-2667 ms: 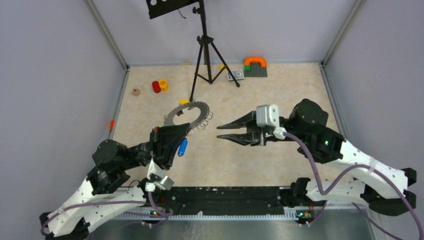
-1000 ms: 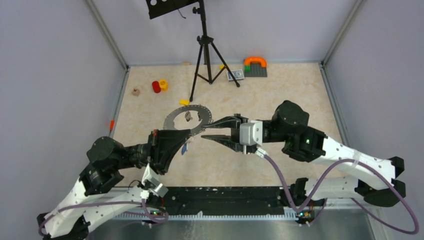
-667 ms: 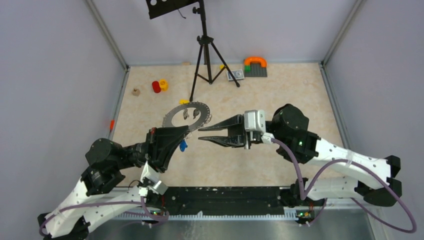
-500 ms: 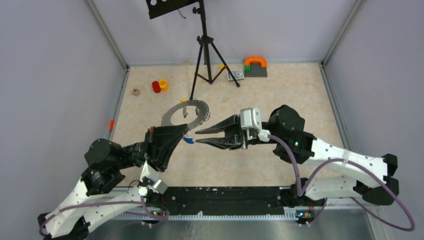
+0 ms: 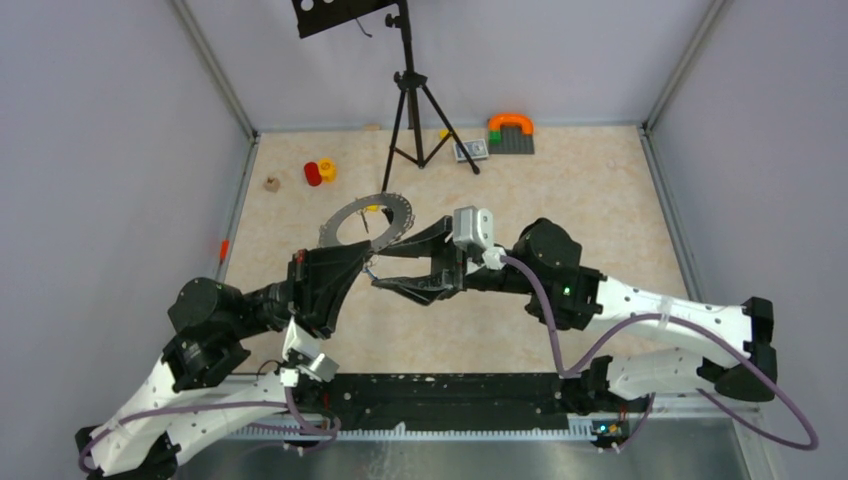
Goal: Remove the keys from the keyring
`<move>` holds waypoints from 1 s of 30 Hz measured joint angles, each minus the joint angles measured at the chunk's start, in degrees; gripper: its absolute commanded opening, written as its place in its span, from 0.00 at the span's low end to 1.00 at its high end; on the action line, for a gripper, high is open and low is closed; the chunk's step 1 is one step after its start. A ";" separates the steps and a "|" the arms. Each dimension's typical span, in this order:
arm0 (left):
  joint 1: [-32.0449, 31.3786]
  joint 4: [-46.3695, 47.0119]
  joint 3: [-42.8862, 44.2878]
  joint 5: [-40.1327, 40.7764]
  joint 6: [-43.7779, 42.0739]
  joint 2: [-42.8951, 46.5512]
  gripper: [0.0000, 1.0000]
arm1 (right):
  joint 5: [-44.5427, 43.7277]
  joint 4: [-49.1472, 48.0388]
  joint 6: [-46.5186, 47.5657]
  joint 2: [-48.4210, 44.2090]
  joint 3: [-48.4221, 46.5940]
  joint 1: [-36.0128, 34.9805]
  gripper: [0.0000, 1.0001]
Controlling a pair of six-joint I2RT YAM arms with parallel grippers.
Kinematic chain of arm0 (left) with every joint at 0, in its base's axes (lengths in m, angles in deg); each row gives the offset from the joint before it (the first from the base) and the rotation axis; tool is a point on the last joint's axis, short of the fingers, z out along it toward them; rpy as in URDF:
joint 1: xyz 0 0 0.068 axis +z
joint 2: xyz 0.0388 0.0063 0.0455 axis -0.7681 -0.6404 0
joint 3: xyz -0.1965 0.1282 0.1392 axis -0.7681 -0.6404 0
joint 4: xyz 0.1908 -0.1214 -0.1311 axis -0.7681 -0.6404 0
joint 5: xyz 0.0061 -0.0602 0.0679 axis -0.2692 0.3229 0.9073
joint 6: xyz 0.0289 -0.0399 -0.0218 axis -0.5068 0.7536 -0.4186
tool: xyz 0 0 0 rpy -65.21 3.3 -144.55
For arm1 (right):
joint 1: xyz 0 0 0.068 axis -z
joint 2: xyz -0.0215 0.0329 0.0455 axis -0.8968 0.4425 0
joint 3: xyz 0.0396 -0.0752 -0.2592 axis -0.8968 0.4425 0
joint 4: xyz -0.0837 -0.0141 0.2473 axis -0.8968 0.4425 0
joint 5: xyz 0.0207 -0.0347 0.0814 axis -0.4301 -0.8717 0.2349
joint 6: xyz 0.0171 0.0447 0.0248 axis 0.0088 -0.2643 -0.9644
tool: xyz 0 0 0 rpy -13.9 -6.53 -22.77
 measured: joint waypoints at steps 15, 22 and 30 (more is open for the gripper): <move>0.00 -0.22 0.00 2.08 -1.33 -1.51 0.00 | -18.05 0.11 3.78 4.39 0.00 -5.90 0.37; 0.00 -0.28 0.00 2.49 -1.33 -1.53 0.00 | -22.01 -2.49 4.07 4.39 0.00 -6.34 0.32; 0.00 -0.31 -0.02 2.69 -1.36 -1.53 0.00 | -22.67 -3.21 4.11 4.39 0.00 -6.67 0.21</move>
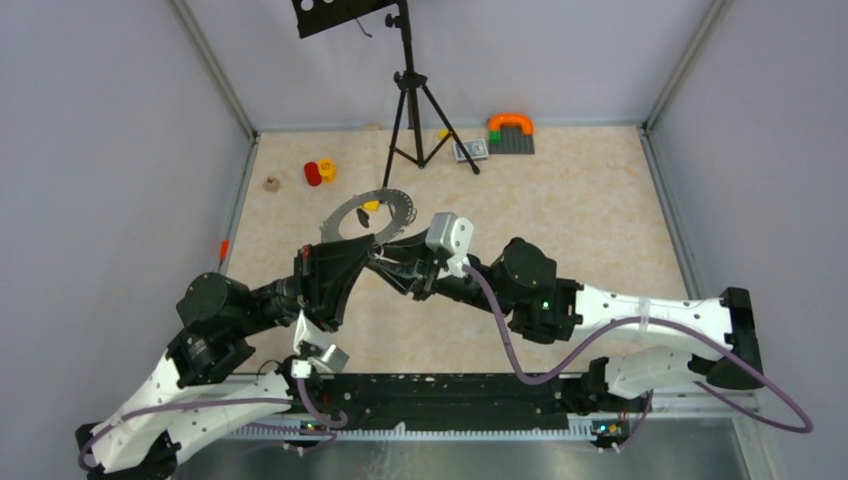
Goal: Remove the keys from the keyring
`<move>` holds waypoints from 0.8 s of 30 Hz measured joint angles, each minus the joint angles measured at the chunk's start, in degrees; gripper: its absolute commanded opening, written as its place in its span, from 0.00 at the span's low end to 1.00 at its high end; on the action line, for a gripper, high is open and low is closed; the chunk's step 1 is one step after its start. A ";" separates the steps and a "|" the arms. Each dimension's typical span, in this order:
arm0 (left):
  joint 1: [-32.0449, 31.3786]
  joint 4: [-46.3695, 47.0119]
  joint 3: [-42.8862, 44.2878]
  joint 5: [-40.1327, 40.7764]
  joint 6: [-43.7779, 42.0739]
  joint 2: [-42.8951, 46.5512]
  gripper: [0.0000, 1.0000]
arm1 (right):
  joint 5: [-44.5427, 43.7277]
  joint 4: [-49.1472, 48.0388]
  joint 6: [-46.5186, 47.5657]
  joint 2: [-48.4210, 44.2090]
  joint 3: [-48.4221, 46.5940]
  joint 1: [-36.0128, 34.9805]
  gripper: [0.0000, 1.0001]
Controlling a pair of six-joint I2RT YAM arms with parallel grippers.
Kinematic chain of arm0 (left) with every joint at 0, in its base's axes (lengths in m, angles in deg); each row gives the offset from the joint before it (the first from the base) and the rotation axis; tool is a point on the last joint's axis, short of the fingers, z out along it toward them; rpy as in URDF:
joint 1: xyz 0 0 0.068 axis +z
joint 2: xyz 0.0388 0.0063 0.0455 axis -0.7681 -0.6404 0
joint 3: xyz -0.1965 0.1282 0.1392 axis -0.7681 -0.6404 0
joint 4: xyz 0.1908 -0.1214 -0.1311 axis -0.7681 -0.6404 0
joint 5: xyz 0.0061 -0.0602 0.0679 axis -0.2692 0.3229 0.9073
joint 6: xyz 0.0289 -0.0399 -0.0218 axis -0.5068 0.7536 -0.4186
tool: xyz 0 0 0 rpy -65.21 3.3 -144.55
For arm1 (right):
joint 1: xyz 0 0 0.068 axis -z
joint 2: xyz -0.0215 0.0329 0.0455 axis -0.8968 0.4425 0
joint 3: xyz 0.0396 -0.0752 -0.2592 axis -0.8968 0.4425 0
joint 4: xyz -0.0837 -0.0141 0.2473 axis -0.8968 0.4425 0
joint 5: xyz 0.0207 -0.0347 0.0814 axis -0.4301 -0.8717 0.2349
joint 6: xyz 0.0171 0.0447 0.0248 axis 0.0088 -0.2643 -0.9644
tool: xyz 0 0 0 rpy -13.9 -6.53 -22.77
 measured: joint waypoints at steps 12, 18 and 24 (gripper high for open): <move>0.00 -0.17 0.00 0.28 0.00 0.04 0.00 | 0.13 0.94 -0.46 -2.58 1.11 -0.26 0.09; 0.00 -0.22 0.00 0.63 0.00 0.17 0.00 | 0.15 1.25 -0.96 -5.66 2.84 -0.26 0.07; 0.00 -0.59 0.00 0.52 0.02 0.17 0.00 | -0.15 1.90 -1.53 -7.28 3.56 -0.26 0.05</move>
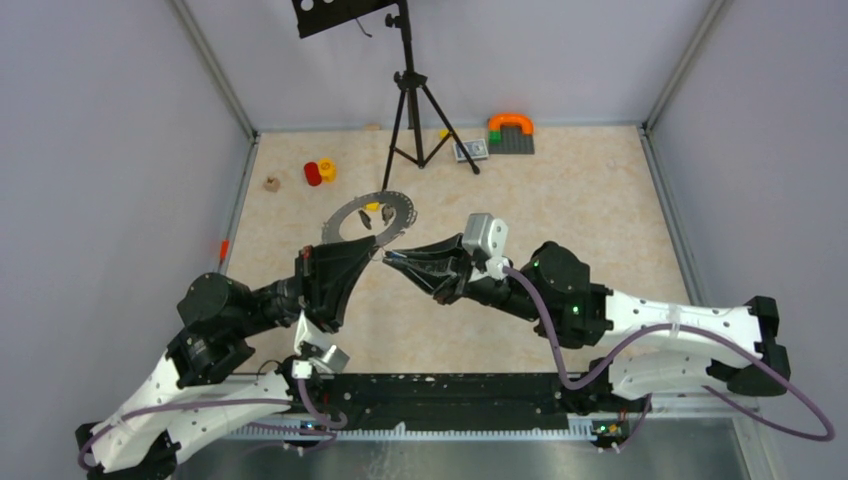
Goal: Remove the keys from the keyring
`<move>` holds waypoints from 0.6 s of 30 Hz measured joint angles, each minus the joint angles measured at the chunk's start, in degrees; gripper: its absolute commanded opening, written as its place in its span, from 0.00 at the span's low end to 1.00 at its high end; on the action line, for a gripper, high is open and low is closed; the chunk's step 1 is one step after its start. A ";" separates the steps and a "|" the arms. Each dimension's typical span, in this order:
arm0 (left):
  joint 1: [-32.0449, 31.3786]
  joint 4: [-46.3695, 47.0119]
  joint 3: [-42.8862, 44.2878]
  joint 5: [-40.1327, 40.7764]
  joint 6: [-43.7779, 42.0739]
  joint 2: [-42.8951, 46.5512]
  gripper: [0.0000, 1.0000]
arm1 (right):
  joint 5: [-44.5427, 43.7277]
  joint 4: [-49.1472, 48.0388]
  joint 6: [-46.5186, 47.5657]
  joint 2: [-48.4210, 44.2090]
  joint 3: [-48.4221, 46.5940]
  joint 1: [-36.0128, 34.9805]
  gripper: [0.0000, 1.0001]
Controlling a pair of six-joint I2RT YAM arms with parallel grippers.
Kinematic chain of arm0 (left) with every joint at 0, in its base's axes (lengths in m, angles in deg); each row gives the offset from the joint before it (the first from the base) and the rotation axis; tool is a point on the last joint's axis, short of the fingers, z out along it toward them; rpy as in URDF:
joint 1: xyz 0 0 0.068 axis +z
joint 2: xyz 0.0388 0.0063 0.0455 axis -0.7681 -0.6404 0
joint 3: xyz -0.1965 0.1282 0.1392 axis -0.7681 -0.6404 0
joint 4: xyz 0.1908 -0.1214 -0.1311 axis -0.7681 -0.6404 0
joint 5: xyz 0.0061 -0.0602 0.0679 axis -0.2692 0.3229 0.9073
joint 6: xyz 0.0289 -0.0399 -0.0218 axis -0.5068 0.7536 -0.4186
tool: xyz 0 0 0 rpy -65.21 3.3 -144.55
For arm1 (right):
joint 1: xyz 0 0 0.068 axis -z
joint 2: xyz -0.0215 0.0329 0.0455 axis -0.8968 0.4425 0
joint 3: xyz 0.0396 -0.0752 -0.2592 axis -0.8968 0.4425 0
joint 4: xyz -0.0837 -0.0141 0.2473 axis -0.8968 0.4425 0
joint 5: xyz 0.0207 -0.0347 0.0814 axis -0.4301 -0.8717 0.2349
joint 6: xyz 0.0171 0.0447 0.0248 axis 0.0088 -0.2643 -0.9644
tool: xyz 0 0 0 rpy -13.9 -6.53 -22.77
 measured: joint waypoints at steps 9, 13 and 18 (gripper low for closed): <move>-0.04 -1.07 0.00 -0.96 0.35 0.02 0.00 | 0.09 3.08 -0.26 -0.72 0.00 -0.02 0.00; -0.02 -2.16 0.00 -2.43 1.07 0.68 0.00 | 1.70 5.44 0.11 -0.83 -0.39 -0.02 0.00; -0.02 -2.86 0.00 -5.22 2.05 1.20 0.00 | 5.46 8.70 0.94 -1.44 -1.38 -0.02 0.00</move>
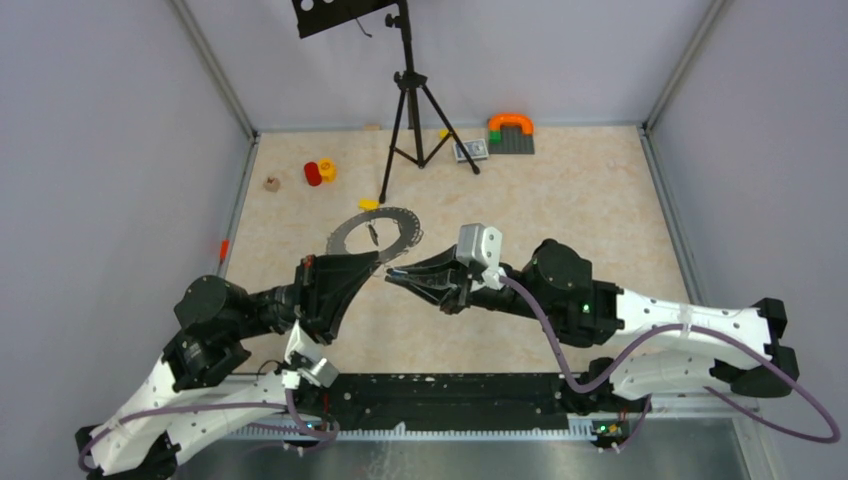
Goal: Remove the keys from the keyring
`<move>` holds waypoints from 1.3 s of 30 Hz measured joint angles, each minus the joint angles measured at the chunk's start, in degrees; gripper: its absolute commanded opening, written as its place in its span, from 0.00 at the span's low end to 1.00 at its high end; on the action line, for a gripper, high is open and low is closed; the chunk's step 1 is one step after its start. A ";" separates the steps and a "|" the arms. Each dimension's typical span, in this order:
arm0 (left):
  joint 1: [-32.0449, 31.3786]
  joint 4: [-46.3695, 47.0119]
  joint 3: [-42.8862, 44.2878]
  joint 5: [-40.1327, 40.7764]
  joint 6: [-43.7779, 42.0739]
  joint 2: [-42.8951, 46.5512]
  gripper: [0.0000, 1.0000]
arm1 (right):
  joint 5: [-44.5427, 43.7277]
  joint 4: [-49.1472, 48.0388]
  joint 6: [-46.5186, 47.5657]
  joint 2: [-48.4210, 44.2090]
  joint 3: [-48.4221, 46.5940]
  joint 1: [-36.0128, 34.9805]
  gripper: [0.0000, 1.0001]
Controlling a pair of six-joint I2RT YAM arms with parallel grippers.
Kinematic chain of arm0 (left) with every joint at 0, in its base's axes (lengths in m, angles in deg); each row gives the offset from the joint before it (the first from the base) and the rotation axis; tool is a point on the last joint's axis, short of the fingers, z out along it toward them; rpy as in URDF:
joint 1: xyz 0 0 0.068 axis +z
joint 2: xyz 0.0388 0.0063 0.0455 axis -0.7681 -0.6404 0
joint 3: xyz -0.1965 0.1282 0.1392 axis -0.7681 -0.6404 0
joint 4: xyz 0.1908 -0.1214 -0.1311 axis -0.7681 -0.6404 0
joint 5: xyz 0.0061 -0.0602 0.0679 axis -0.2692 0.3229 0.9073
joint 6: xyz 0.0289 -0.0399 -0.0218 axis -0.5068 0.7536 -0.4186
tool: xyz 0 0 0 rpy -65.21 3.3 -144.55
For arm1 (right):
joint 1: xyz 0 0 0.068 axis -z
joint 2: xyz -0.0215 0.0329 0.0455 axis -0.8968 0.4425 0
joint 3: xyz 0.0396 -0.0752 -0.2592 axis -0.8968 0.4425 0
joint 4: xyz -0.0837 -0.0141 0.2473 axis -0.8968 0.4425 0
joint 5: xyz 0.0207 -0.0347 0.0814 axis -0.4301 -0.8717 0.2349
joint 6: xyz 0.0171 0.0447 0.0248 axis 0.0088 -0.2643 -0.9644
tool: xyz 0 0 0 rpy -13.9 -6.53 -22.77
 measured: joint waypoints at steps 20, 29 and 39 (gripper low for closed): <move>0.00 -0.46 0.11 -2.60 0.48 -0.76 0.00 | 2.56 6.45 0.68 -0.42 -1.64 0.00 0.00; -0.02 -2.10 1.92 -4.44 -3.78 -2.99 0.00 | 6.62 9.46 2.86 -1.20 -2.69 0.00 0.00; -0.02 -4.24 2.84 -5.95 -6.38 -3.30 0.00 | 9.25 9.60 3.19 -0.50 -2.93 0.00 0.00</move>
